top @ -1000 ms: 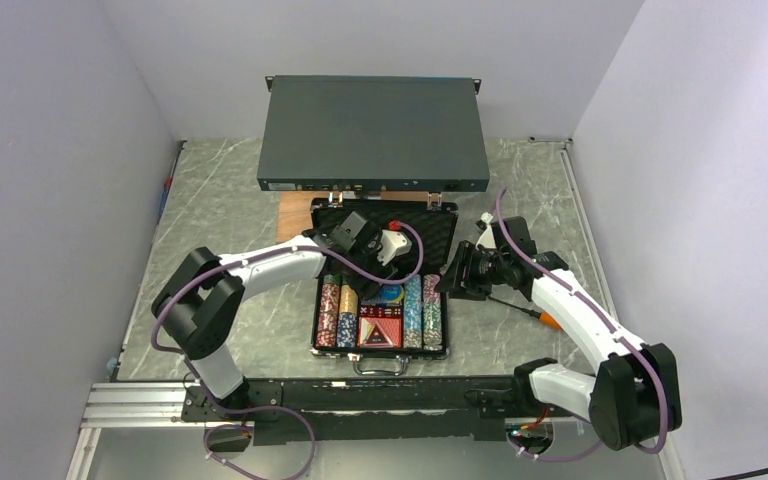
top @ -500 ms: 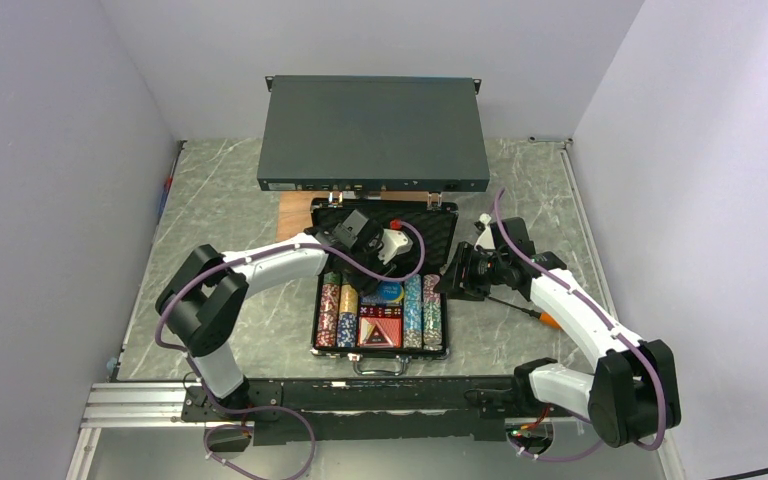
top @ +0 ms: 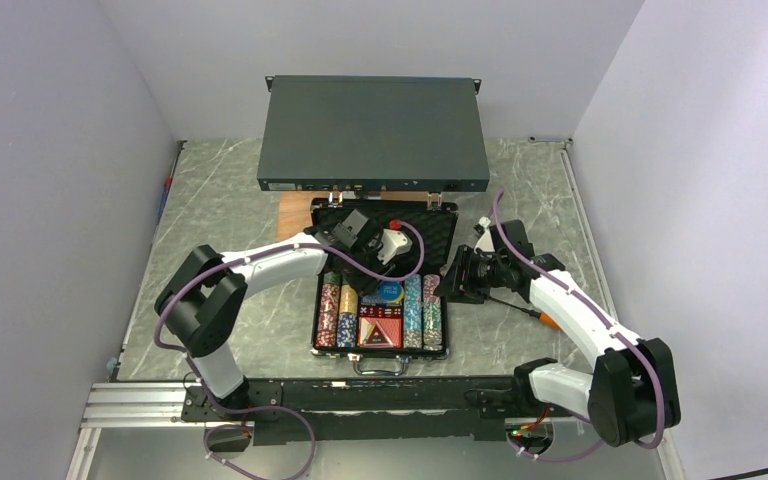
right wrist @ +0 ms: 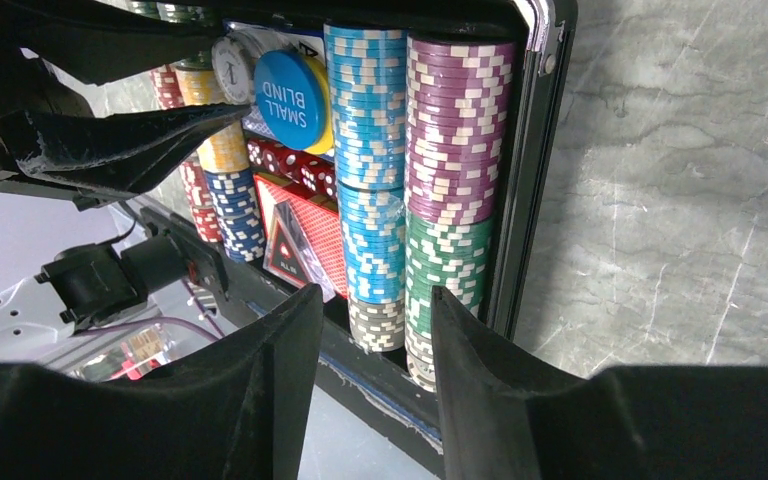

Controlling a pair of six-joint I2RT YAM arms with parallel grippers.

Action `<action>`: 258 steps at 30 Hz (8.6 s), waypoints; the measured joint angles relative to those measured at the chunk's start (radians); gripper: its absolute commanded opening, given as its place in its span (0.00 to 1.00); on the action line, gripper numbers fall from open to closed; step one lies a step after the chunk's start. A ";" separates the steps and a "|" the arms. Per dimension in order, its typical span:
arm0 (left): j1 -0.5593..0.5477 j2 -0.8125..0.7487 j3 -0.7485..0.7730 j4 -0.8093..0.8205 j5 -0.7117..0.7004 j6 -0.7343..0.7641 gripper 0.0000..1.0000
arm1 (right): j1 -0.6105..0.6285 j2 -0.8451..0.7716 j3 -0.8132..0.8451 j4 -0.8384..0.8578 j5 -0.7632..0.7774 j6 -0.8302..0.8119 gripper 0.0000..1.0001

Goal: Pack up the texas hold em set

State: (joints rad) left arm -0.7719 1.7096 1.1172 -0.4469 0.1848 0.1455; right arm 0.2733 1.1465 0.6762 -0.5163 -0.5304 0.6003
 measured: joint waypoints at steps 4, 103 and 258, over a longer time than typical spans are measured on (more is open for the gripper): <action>-0.001 -0.002 0.001 -0.016 -0.006 -0.001 0.58 | 0.000 0.000 -0.005 0.003 -0.002 0.002 0.46; -0.111 -0.292 -0.133 0.248 0.232 -0.276 0.58 | 0.228 -0.023 -0.025 0.290 -0.123 0.276 0.00; -0.132 -0.702 -0.778 0.635 -0.047 -0.764 0.28 | 0.651 -0.239 -0.190 -0.100 0.254 0.219 0.16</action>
State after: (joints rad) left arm -0.9039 1.0077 0.3393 0.1879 0.1383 -0.6189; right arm 0.9241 0.9073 0.4862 -0.6159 -0.2764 0.8196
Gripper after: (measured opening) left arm 0.287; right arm 0.187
